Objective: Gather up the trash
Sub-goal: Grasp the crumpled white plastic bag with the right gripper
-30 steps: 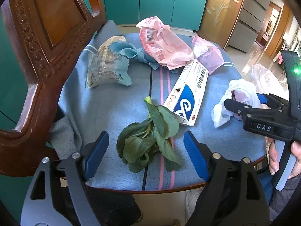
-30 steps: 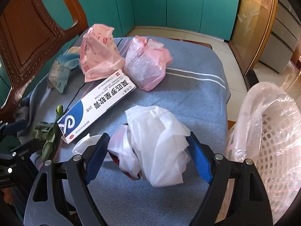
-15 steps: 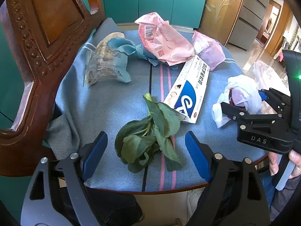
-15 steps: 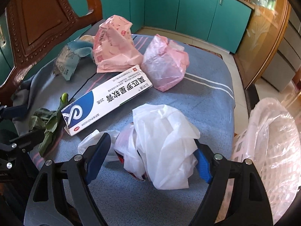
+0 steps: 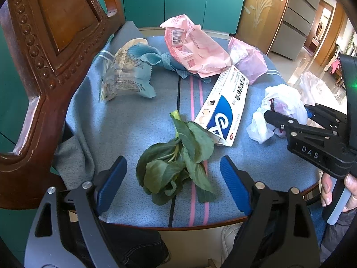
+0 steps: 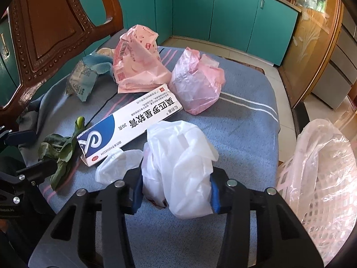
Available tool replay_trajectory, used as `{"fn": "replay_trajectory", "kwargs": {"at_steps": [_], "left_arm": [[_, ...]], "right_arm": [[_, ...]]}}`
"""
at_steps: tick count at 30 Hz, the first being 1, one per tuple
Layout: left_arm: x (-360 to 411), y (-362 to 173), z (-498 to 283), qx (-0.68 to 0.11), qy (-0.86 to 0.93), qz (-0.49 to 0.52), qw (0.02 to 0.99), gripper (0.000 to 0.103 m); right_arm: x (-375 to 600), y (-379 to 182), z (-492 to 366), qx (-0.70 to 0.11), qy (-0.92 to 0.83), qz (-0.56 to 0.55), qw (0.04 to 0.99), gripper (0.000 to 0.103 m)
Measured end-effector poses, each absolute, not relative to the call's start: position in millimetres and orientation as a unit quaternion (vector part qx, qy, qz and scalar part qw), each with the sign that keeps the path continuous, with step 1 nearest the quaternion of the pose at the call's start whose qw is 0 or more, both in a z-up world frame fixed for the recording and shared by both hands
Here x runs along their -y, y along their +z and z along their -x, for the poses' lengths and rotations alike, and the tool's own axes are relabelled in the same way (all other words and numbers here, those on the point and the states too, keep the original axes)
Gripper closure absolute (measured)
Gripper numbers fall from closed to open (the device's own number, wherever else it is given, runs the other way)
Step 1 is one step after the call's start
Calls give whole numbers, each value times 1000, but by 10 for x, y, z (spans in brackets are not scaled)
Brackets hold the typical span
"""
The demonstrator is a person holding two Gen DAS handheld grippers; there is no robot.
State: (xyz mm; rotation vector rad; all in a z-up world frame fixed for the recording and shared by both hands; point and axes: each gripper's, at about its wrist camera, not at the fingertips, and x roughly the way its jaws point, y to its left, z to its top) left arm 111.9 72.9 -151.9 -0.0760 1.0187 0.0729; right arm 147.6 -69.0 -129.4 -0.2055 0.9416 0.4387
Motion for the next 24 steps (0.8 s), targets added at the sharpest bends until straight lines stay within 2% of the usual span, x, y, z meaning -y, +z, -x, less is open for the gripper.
{"fn": "replay_trajectory", "kwargs": {"at_steps": [24], "left_arm": [[-688, -1478, -1106, -480, 34, 25, 876, 15]], "right_arm": [[737, -1289, -1518, -456, 202, 80, 863, 57]]}}
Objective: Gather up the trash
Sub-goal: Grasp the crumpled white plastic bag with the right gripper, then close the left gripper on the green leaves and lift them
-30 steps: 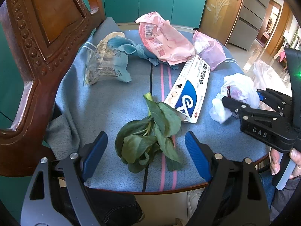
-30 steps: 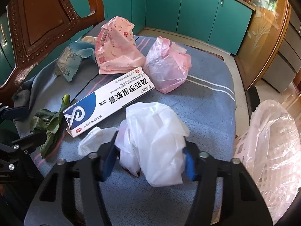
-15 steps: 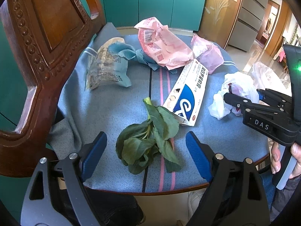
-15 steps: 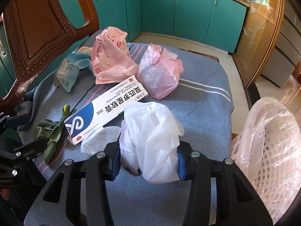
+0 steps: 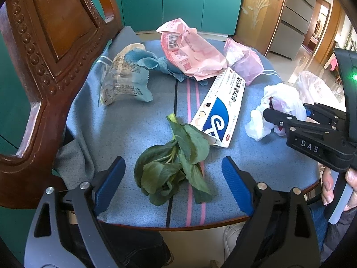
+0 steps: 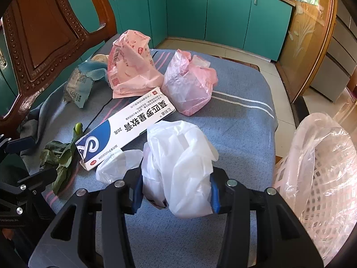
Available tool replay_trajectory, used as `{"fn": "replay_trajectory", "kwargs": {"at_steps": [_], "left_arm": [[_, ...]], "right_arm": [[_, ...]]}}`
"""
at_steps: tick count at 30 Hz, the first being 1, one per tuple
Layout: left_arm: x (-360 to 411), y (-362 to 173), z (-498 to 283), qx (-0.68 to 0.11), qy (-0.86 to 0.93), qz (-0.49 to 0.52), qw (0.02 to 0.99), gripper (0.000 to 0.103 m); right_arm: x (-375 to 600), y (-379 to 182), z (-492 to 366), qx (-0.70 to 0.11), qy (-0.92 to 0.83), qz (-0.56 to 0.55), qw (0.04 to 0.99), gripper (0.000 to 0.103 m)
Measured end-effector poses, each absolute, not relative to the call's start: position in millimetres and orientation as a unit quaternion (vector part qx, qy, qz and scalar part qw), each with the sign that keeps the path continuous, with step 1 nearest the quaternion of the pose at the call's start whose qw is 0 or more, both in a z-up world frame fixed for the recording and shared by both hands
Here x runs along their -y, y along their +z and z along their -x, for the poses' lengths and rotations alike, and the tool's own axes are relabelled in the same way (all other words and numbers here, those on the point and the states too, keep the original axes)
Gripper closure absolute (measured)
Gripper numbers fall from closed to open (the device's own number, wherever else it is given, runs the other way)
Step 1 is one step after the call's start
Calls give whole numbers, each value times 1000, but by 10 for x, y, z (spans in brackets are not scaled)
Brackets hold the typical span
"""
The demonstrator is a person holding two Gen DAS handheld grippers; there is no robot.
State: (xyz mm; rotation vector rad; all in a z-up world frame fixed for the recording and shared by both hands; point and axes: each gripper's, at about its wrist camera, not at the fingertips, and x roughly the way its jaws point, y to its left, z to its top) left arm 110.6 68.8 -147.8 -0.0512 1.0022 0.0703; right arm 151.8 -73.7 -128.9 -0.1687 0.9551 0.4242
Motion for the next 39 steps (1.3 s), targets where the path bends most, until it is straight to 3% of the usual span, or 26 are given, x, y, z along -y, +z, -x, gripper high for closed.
{"fn": "replay_trajectory", "kwargs": {"at_steps": [25, 28, 35, 39], "left_arm": [[-536, -1654, -1190, -490, 19, 13, 871, 15], [-474, -1705, -1200, -494, 18, -5, 870, 29], [-461, -1770, -1215, -495, 29, -26, 868, 76], [-557, -1693, -1182, -484, 24, -6, 875, 90]], "right_arm": [[756, -1268, -1519, -452, 194, 73, 868, 57], [753, -1280, -1522, -453, 193, 73, 867, 57], [755, -1287, -1527, -453, 192, 72, 868, 57], [766, -1289, -1531, -454, 189, 69, 868, 57]]}}
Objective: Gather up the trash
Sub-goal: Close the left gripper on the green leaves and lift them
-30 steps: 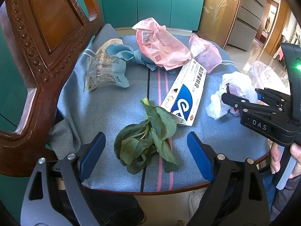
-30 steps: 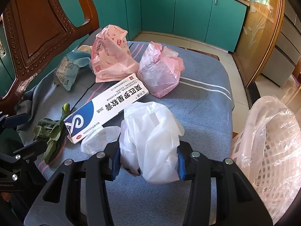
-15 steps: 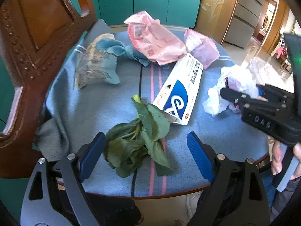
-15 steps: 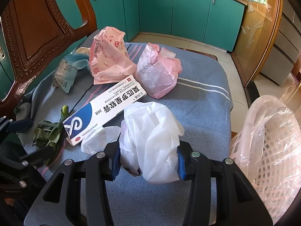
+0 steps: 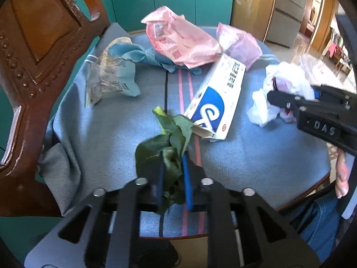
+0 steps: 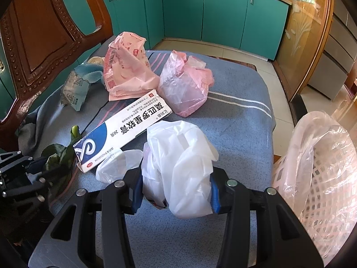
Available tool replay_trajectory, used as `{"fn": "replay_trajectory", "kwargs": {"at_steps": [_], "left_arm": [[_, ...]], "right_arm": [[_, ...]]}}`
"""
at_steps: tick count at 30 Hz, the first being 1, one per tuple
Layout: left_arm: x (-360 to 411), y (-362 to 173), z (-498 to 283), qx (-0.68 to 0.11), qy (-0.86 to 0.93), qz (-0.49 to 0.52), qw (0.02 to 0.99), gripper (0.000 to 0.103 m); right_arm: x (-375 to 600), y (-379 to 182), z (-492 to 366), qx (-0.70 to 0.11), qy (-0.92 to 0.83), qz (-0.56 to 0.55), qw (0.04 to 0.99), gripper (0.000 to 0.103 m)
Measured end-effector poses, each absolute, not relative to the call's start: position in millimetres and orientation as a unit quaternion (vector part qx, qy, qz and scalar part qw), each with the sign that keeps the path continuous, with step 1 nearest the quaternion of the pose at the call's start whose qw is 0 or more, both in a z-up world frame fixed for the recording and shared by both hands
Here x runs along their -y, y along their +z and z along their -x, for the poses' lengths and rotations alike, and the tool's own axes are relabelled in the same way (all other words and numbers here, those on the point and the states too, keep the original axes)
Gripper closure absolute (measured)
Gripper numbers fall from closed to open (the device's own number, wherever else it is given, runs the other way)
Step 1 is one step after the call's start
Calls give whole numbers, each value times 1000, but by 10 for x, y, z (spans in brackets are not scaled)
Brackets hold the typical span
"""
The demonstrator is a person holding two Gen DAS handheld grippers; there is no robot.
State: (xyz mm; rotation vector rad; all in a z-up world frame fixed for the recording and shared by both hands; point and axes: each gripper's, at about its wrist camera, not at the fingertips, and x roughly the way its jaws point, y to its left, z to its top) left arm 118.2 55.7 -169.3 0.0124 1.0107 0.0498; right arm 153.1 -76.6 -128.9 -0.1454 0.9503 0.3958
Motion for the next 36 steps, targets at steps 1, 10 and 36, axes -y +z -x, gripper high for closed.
{"fn": "replay_trajectory", "kwargs": {"at_steps": [1, 10, 36], "left_arm": [[-577, -1670, -1179, -481, 25, -2, 876, 90], [-776, -1600, -1188, -471, 32, 34, 881, 90], [-763, -1873, -1242, -492, 54, 24, 868, 63]], "right_arm": [[771, -1286, -1533, -454, 189, 68, 868, 57], [810, -1275, -1546, -456, 185, 60, 868, 57], [702, -1429, -1559, -485, 185, 82, 851, 44]]}}
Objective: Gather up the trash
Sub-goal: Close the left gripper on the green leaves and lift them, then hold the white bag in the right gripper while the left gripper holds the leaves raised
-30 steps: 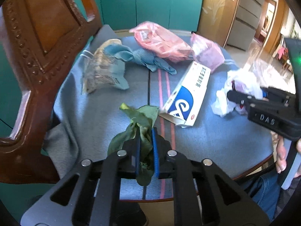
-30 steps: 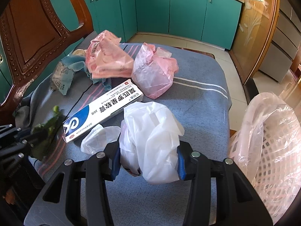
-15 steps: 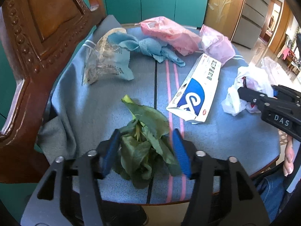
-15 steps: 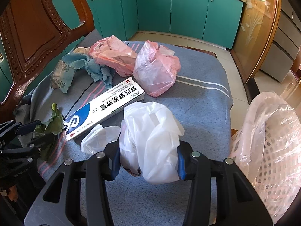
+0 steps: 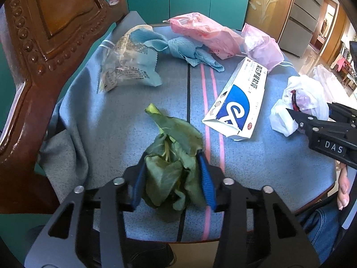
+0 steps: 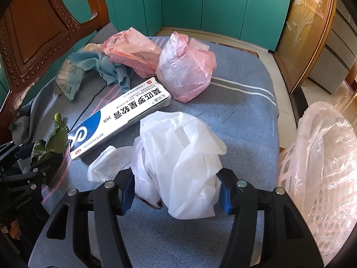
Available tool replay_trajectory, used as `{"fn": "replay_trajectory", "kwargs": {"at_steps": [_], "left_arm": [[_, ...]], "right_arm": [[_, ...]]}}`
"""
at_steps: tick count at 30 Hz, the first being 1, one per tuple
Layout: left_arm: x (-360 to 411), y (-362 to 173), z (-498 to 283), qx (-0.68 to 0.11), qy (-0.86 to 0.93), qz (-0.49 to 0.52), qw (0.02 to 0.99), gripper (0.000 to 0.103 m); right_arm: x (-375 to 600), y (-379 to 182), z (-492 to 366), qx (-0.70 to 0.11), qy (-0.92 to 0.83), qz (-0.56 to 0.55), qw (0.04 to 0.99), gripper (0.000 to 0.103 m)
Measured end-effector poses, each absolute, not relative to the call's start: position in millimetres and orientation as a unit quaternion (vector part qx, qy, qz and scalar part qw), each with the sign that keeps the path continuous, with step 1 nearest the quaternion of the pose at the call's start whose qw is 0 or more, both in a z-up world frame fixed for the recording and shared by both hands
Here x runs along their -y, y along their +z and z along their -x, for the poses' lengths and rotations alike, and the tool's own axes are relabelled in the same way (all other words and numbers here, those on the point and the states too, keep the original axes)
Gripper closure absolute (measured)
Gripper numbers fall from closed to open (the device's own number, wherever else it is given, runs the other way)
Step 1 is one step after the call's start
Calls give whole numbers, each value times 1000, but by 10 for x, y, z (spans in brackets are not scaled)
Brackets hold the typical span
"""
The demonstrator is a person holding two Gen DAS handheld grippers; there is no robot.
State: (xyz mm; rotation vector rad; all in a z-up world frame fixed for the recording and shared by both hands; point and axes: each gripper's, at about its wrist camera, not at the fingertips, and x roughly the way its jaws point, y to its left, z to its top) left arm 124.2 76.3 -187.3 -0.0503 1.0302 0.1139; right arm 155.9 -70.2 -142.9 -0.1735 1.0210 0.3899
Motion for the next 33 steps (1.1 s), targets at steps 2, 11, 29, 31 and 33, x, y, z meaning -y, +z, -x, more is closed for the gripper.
{"fn": "replay_trajectory", "kwargs": {"at_steps": [2, 11, 29, 31, 33], "left_arm": [[-764, -1851, -1234, -491, 52, 27, 869, 71], [-734, -1649, -1184, -459, 68, 28, 885, 85], [-646, -1375, -1078, -418, 66, 17, 906, 86], [-648, -1350, -1063, -414, 67, 17, 908, 86], [-644, -1318, -1049, -409, 67, 16, 910, 86]], "right_arm": [[684, -1425, -1552, -484, 188, 84, 850, 44], [787, -1337, -1583, -474, 189, 55, 859, 60], [803, -1299, -1588, -468, 177, 55, 864, 60], [809, -1293, -1580, -467, 177, 55, 865, 60], [818, -1277, -1571, -464, 177, 54, 866, 60]]}}
